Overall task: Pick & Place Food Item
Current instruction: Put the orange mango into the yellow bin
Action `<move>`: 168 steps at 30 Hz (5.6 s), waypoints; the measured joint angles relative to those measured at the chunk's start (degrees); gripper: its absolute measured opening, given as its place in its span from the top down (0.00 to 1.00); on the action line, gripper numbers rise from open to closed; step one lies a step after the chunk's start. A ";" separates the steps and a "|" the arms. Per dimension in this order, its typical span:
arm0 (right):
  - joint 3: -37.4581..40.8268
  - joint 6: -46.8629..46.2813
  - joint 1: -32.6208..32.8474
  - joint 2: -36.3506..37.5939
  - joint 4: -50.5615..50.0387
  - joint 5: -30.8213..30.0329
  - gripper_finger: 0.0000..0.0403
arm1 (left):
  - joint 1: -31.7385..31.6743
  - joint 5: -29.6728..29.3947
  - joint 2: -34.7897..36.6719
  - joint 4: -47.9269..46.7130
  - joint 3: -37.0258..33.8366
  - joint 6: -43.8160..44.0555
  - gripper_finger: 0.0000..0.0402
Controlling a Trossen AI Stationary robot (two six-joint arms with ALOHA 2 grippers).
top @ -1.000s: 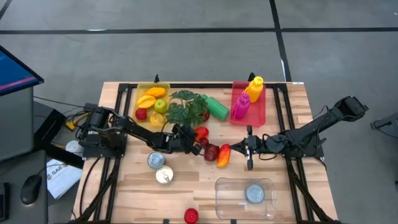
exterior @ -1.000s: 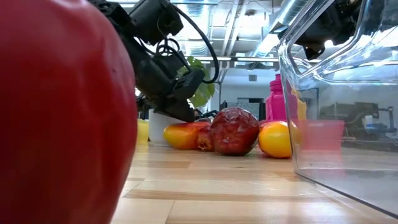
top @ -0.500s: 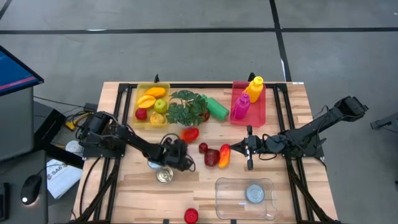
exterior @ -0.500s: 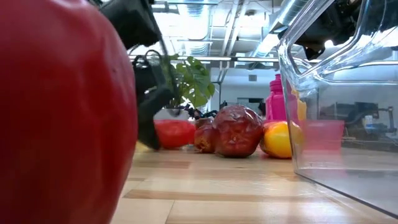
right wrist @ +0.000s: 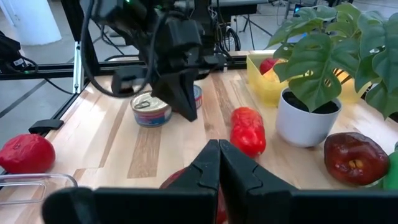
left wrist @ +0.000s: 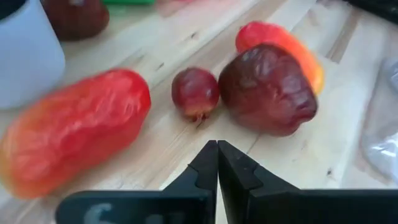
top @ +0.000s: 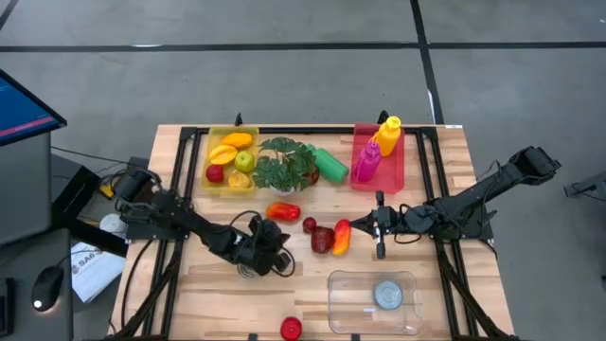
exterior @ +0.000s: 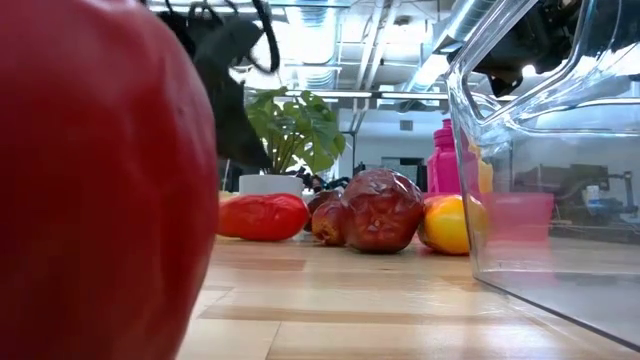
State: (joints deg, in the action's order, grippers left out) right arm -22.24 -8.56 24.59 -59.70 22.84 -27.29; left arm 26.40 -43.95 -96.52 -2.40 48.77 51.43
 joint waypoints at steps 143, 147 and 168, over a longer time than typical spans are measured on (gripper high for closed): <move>0.01 0.00 0.03 0.00 -0.08 0.02 1.00 | -7.15 9.81 4.64 12.30 -8.81 -12.23 0.65; 0.00 0.00 0.01 0.00 -0.07 0.02 1.00 | -8.13 9.44 4.64 12.29 -8.81 -13.77 0.52; 0.00 0.00 -0.02 0.00 -0.07 0.02 1.00 | -8.86 9.47 4.64 12.26 -8.81 -13.94 0.03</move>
State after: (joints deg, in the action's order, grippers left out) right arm -22.24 -8.56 24.58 -59.70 22.76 -27.27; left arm 17.54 -34.48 -91.88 9.87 39.97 37.50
